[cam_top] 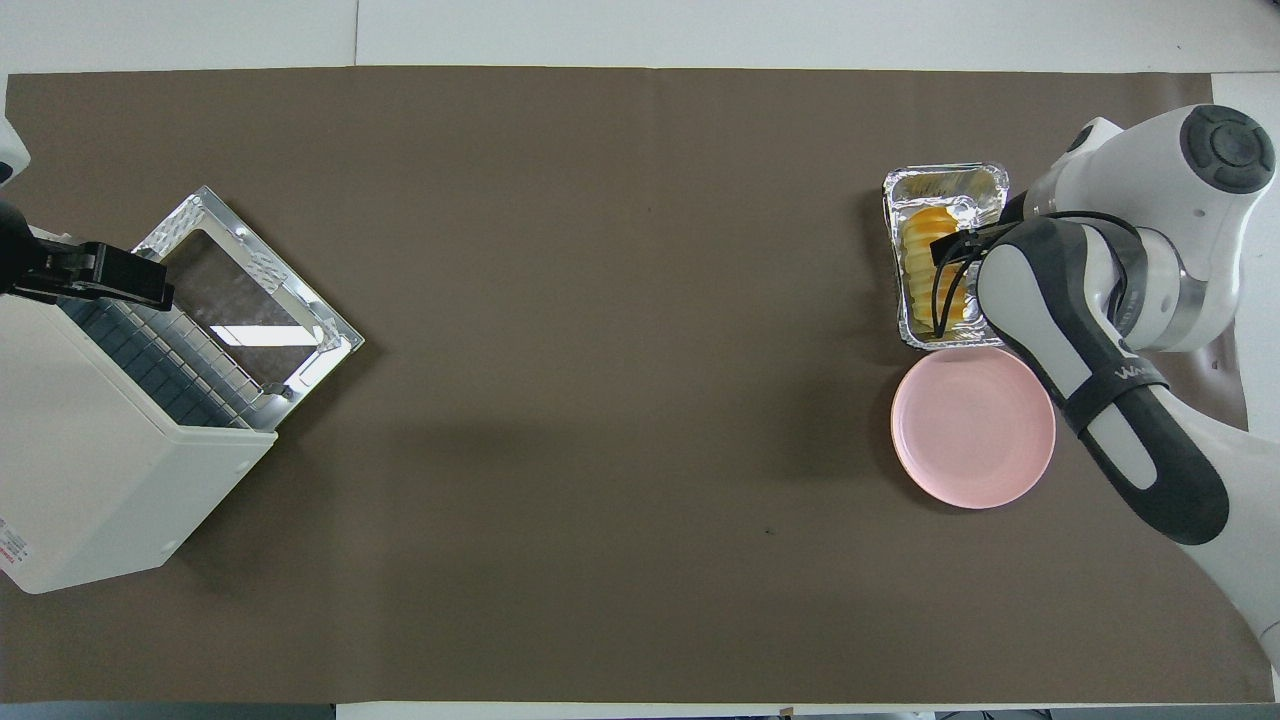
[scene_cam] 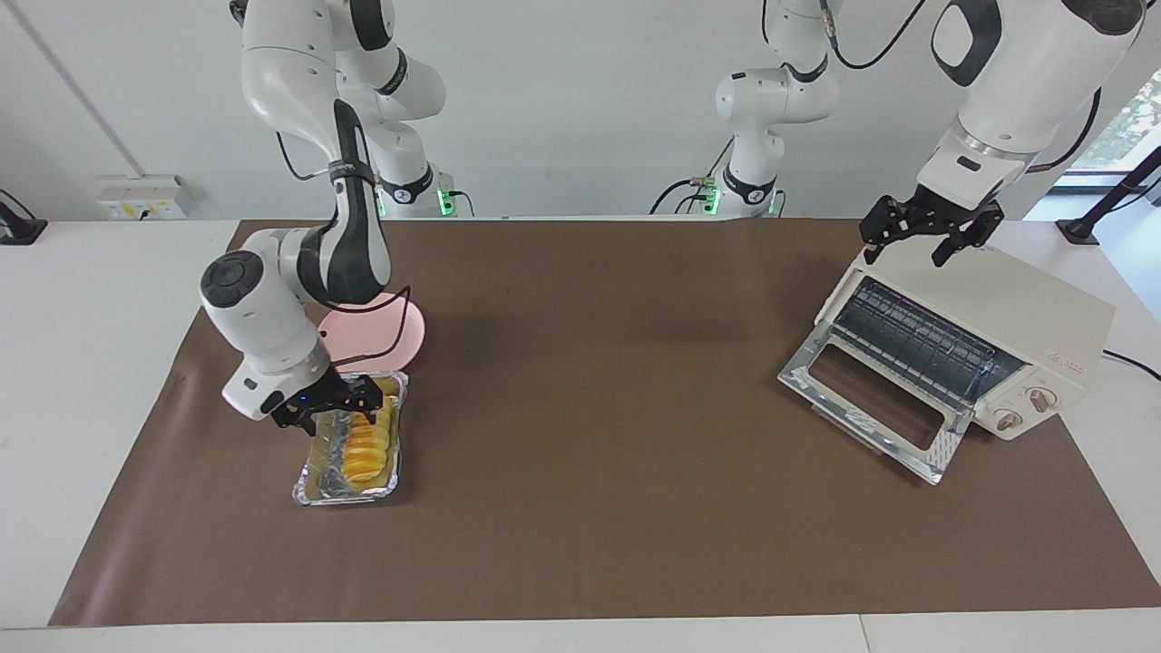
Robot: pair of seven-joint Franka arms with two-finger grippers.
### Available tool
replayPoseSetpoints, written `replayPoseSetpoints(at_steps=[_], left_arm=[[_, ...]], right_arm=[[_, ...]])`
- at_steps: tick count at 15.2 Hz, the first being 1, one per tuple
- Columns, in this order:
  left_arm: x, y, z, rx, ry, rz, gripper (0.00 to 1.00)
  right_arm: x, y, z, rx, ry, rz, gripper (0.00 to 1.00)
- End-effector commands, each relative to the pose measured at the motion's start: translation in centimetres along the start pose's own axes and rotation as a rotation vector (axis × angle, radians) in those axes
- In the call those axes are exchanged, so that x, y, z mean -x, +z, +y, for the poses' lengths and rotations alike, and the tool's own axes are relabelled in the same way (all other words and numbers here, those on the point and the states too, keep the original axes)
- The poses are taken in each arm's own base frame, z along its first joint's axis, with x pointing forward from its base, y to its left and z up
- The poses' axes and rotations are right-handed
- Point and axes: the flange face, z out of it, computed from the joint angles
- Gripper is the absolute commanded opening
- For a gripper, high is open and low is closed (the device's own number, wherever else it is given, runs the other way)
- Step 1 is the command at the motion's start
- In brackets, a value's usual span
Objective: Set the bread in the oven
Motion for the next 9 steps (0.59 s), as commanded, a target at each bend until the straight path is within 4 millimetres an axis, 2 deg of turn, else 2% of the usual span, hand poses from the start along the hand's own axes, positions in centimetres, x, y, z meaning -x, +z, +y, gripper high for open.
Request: replayPoseSetpoints(at_steps=[1, 6, 7, 8, 9], left_arm=[[0.8, -0.3, -0.1, 0.019, -0.014, 0.008, 1.00], [0.8, -0.3, -0.1, 0.019, -0.014, 0.008, 1.00], [0.8, -0.4, 0.0, 0.019, -0.014, 0.009, 1.00], [0.8, -0.4, 0.0, 0.019, -0.014, 0.009, 1.00], [0.8, -0.3, -0.1, 0.019, -0.014, 0.008, 1.00]], right_arm=[[0.8, 1.5, 0.6, -0.017, 0.000, -0.022, 0.98], [1.7, 3.7, 0.7, -0.013, 0.006, -0.019, 0.71], [1.8, 4.0, 0.7, -0.011, 0.007, -0.017, 0.60], [1.9, 3.9, 0.7, -0.010, 0.006, -0.016, 0.42], [1.9, 4.0, 0.7, -0.011, 0.009, -0.017, 0.30]])
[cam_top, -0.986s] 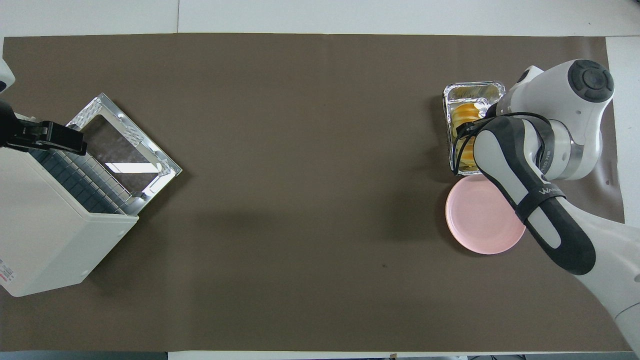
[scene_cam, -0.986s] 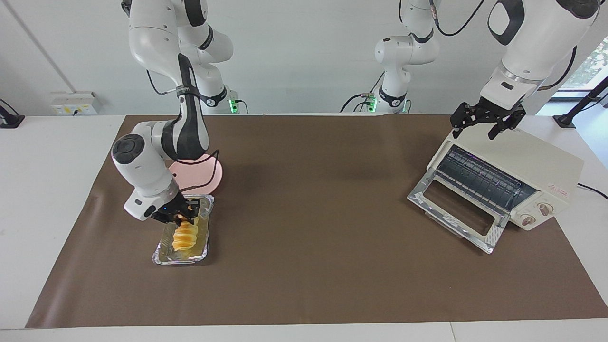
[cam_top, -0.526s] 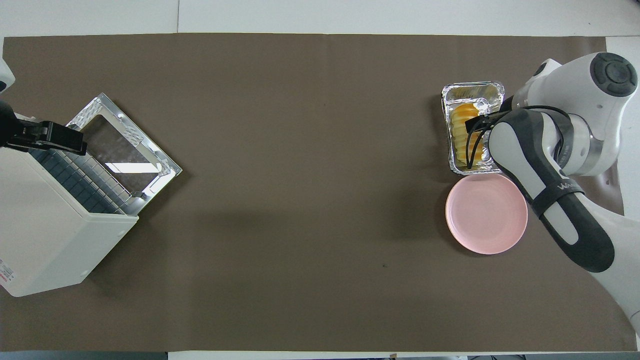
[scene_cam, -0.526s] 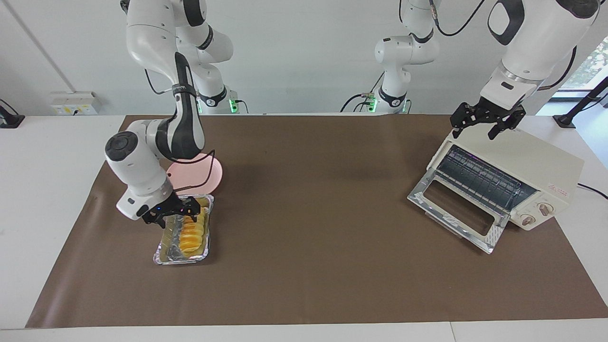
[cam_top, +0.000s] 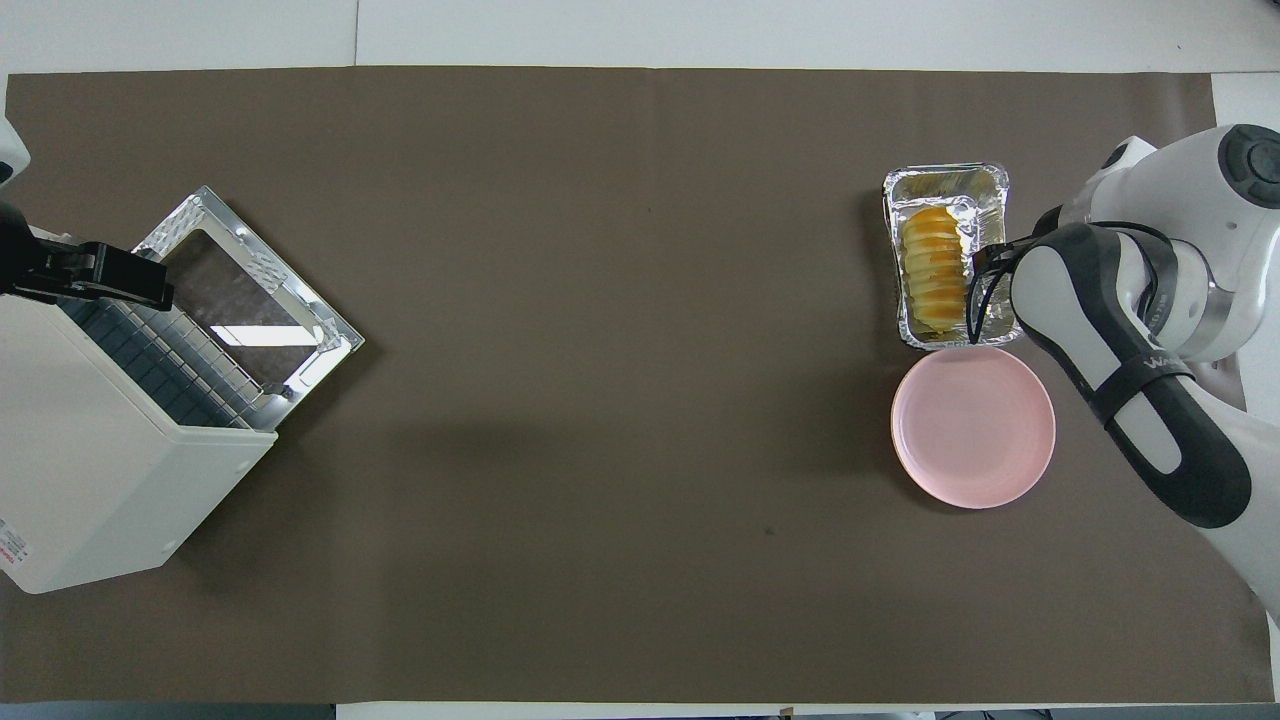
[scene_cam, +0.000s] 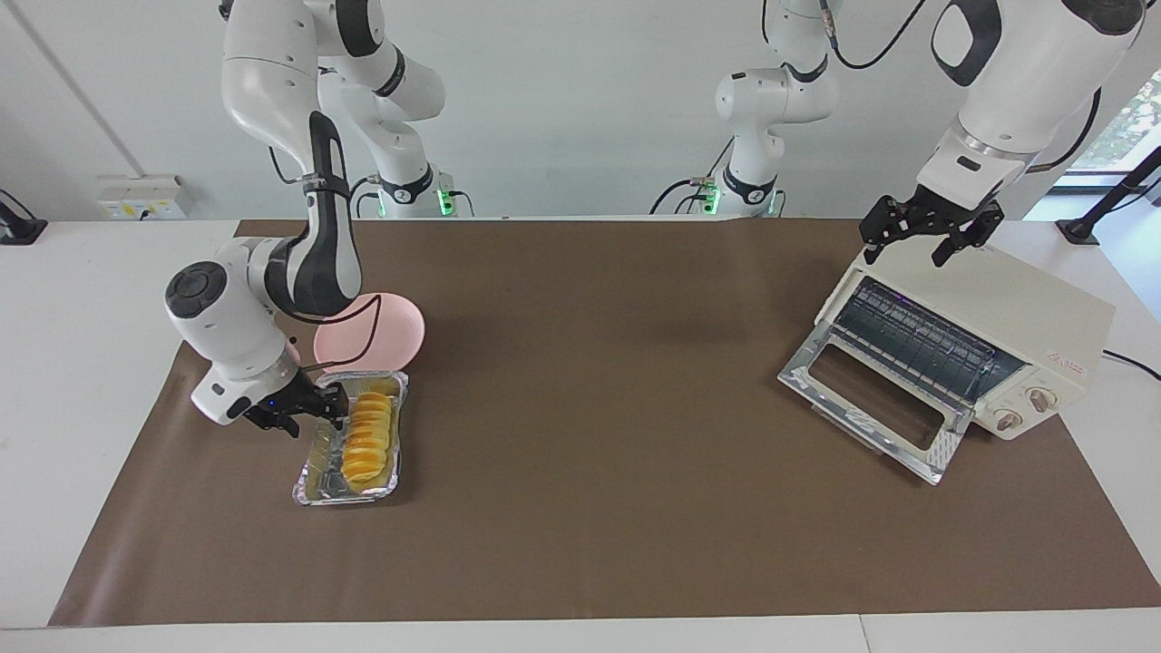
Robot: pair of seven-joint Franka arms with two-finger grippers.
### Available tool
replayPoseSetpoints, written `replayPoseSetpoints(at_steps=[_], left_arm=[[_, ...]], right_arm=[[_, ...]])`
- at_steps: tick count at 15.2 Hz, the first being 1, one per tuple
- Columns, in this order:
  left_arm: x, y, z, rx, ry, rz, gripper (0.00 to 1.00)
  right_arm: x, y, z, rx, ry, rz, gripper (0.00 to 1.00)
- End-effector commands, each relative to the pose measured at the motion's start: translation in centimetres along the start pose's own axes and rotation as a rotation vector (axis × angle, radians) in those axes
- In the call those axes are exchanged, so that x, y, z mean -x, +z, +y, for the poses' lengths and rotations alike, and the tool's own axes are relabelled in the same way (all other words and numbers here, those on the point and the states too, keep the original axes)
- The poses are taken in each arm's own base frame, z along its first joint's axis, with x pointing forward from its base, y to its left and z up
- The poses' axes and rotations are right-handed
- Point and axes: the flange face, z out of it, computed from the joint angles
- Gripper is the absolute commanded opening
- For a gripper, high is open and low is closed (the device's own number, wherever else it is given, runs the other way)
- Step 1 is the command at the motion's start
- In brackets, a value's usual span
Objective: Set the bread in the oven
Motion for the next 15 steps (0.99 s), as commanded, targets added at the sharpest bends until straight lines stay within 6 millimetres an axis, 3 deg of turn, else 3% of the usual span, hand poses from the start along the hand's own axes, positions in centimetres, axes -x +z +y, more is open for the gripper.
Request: replayPoseSetpoints(at_steps=[1, 2, 4, 9, 13, 15], left_arm=[[0.8, -0.4, 0.0, 0.019, -0.014, 0.009, 1.00], [0.8, -0.3, -0.1, 0.019, -0.014, 0.008, 1.00], [0.8, -0.4, 0.0, 0.019, -0.014, 0.009, 1.00], [0.8, -0.4, 0.0, 0.019, -0.014, 0.009, 1.00], [0.8, -0.3, -0.1, 0.019, -0.014, 0.008, 1.00], [0.8, -0.3, -0.1, 0.019, -0.016, 0.006, 1.00]], right_arm=[[0.5, 0.3, 0.3, -0.010, -0.004, 0.013, 0.15], [0.7, 0.6, 0.2, -0.009, 0.001, 0.013, 0.00], [1.2, 1.4, 0.0, -0.001, 0.004, 0.034, 0.00], [0.1, 0.5, -1.1, -0.038, 0.028, 0.069, 0.00], [-2.7, -3.8, -5.0, -0.056, 0.053, 0.090, 0.00], [-4.1, -5.3, -8.6, -0.061, 0.079, 0.106, 0.00]])
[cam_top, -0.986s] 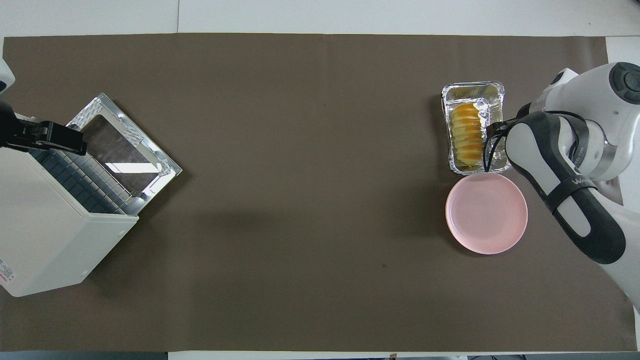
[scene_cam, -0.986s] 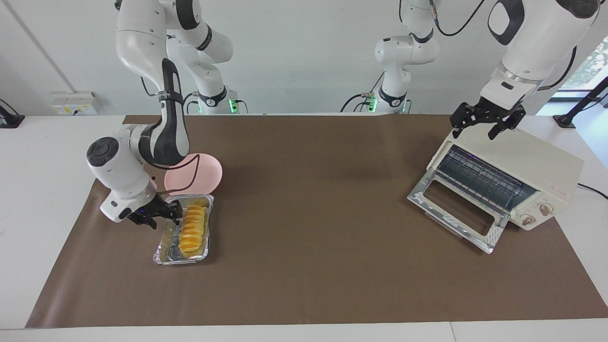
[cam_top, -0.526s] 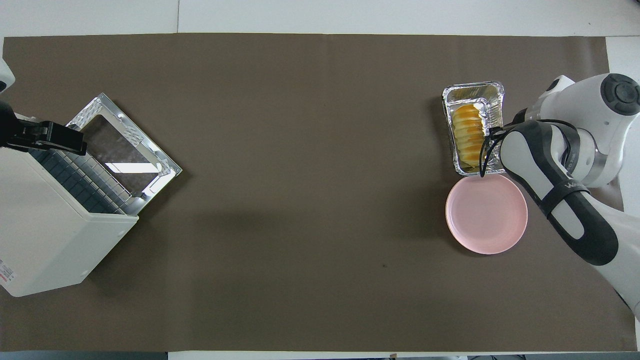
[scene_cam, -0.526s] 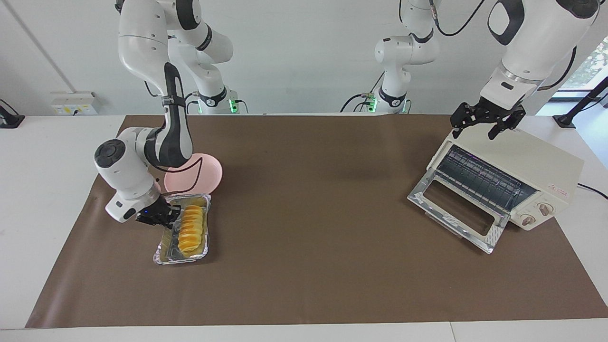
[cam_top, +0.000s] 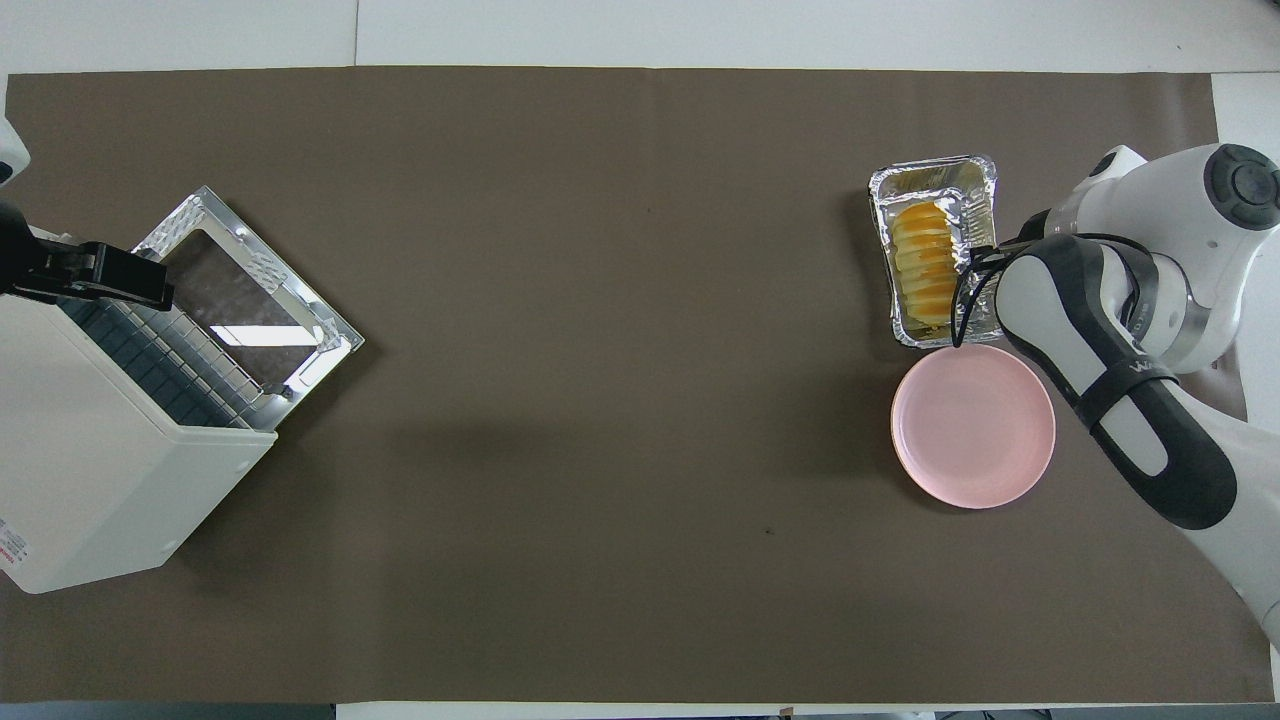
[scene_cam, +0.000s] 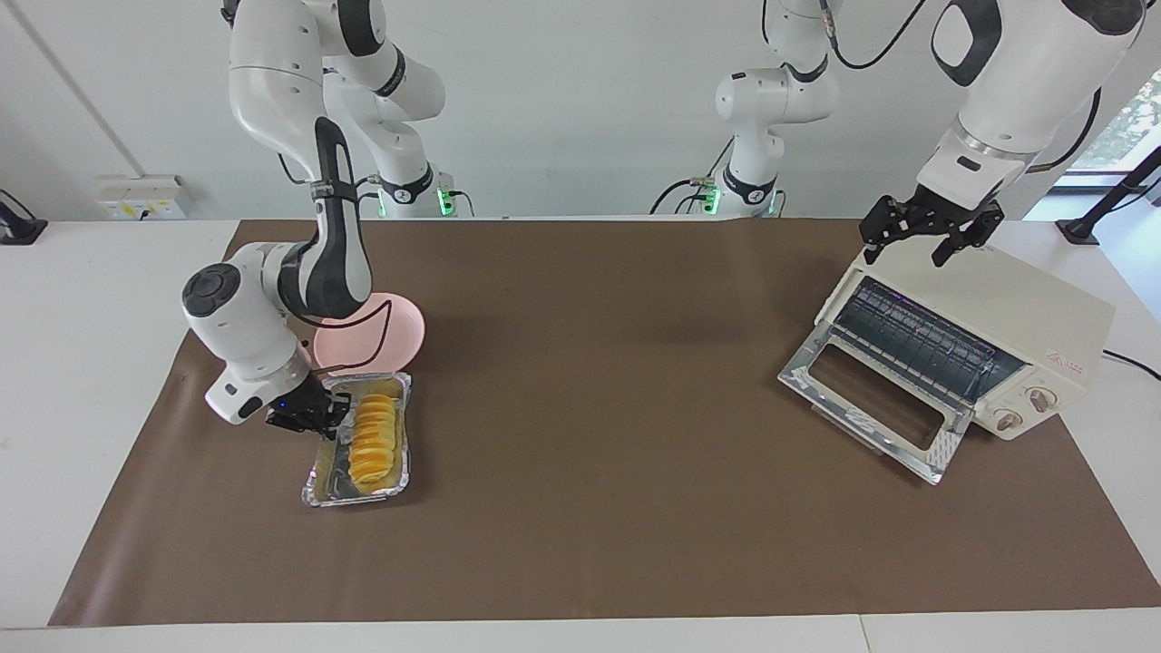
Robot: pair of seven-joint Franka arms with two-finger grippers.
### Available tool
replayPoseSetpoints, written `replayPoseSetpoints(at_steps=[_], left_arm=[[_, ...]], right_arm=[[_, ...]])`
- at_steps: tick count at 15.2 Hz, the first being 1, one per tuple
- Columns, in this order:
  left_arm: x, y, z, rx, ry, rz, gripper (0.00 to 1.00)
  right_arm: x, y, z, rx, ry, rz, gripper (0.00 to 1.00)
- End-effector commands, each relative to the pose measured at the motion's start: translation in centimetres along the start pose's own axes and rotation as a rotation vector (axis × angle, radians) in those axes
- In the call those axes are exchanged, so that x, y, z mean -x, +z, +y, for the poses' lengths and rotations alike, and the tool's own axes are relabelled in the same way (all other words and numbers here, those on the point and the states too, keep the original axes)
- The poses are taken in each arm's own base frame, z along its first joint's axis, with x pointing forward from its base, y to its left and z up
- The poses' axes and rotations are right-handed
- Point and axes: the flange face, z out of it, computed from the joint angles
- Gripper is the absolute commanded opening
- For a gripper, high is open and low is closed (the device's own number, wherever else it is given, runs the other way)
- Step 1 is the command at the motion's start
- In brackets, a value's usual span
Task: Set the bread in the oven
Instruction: 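Slide the foil tray toward the toaster oven with the right gripper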
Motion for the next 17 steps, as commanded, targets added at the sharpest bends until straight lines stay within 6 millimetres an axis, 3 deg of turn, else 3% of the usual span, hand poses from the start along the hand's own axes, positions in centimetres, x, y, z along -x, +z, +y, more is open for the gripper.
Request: replayPoseSetpoints(at_steps=[1, 4, 7, 10, 11, 12, 14, 17], left_arm=[[0.8, -0.4, 0.0, 0.019, -0.014, 0.009, 1.00], [1.1, -0.8, 0.1, 0.018, -0.011, 0.009, 1.00], [1.1, -0.7, 0.0, 0.019, -0.014, 0.006, 1.00], [1.2, -0.6, 0.1, 0.019, -0.013, 0.002, 1.00], [1.3, -0.7, 0.0, 0.019, -0.015, -0.003, 1.00], [1.4, -0.6, 0.0, 0.020, -0.017, -0.014, 1.00], [1.6, -0.4, -0.1, 0.020, -0.021, -0.024, 1.00], [1.6, -0.3, -0.2, 0.019, -0.026, -0.029, 1.00]], right_arm=[[-1.9, -2.1, -5.4, -0.021, 0.050, 0.017, 0.00], [-3.6, -4.1, -11.6, -0.034, 0.095, -0.018, 0.00], [-4.9, -5.3, -15.9, -0.051, 0.100, -0.024, 0.00], [-4.0, -2.4, -24.8, -0.056, 0.077, -0.032, 0.00], [-4.0, -1.6, -26.5, -0.060, 0.071, -0.023, 0.00], [-4.3, -0.8, -26.9, -0.056, 0.073, -0.024, 0.00], [-3.4, 0.8, -31.1, -0.051, 0.029, -0.030, 0.00], [-2.8, 2.6, -33.8, -0.074, 0.076, 0.009, 0.00]])
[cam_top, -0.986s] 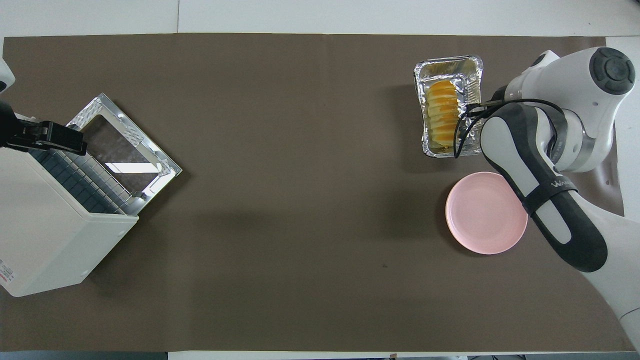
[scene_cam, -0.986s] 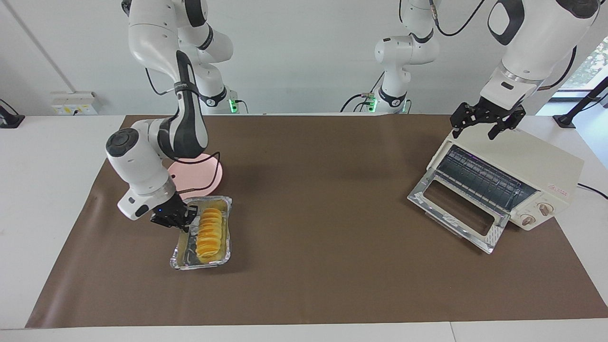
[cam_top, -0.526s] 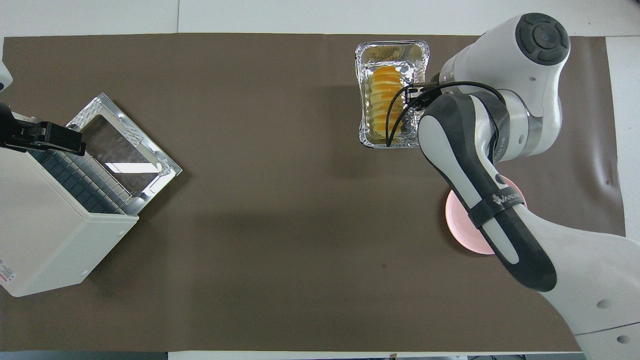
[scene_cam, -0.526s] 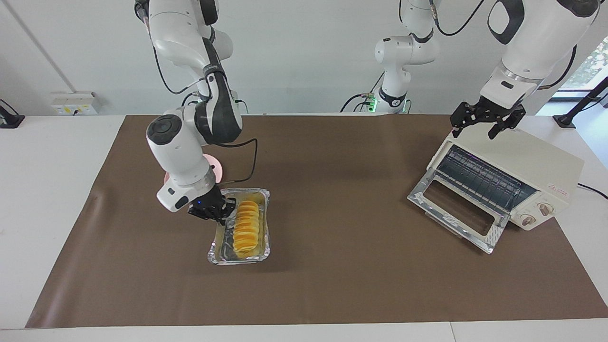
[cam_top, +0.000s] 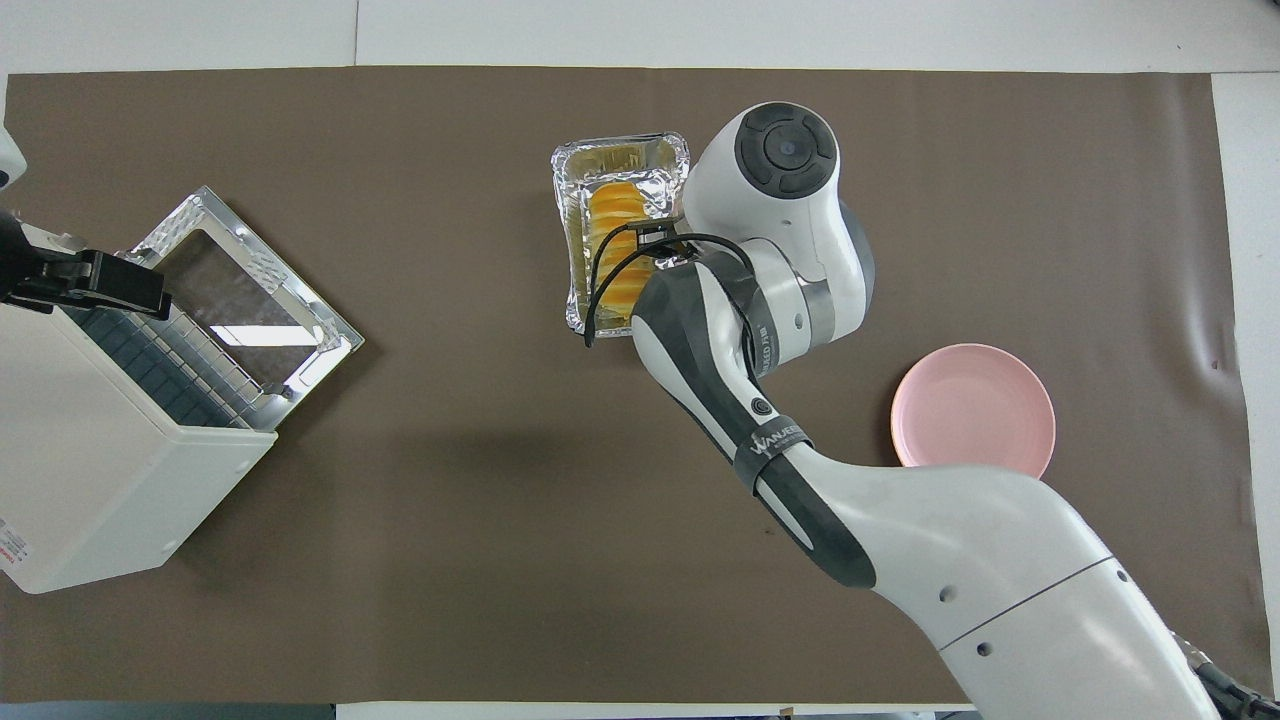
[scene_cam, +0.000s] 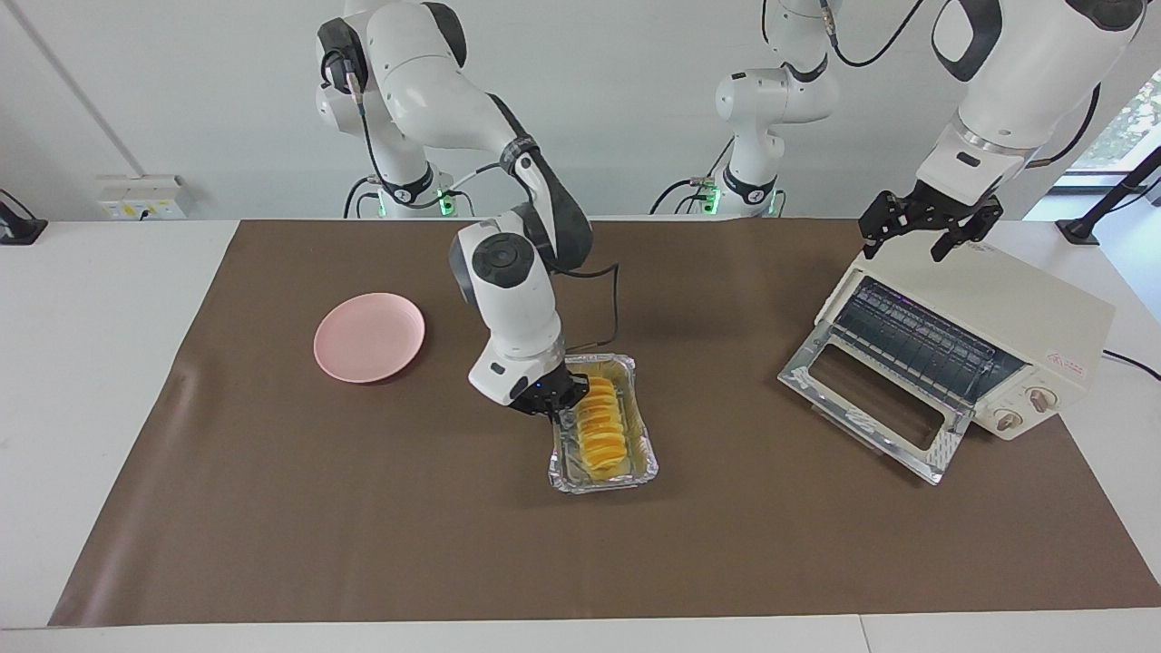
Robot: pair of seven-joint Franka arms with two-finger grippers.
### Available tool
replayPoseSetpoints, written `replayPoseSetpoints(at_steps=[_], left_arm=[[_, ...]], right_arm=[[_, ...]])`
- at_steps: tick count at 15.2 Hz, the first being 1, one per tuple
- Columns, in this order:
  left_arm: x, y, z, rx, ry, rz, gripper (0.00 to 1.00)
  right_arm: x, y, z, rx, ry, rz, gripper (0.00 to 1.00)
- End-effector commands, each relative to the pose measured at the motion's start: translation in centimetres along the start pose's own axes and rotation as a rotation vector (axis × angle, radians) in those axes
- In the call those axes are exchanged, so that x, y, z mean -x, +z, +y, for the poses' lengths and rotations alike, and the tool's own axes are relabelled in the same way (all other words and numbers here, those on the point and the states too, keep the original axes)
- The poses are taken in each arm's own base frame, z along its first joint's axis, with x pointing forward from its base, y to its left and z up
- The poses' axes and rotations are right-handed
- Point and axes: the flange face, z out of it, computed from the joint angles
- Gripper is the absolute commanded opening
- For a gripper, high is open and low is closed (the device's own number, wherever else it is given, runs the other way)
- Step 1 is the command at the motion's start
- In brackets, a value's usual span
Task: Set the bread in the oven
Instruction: 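Slide the foil tray toward the toaster oven with the right gripper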
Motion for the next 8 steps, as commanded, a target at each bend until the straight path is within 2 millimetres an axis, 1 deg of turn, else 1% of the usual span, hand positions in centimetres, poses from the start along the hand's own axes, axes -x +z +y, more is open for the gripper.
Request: replayPoseSetpoints(at_steps=[1, 3, 6, 7, 8], left_arm=[[1.1, 0.0, -0.2, 0.018, -0.030, -0.009, 1.00], [1.0, 0.0, -0.1, 0.018, -0.081, -0.005, 1.00], [1.0, 0.1, -0.1, 0.013, -0.084, -0.005, 1.00], [1.0, 0.1, -0.1, 0.013, -0.084, -0.004, 1.00], [1.0, 0.2, -0.1, 0.013, -0.084, -0.007, 1.00]], right_arm=[[-0.4, 1.3, -1.2, -0.015, 0.029, 0.024, 0.00], [0.0, 2.0, -1.4, -0.011, 0.032, 0.013, 0.00], [0.6, 2.5, -1.7, -0.002, 0.057, 0.004, 0.00], [1.3, 3.0, -2.4, 0.006, 0.043, -0.005, 0.05], [1.6, 3.5, -2.3, 0.013, 0.043, -0.014, 0.22]])
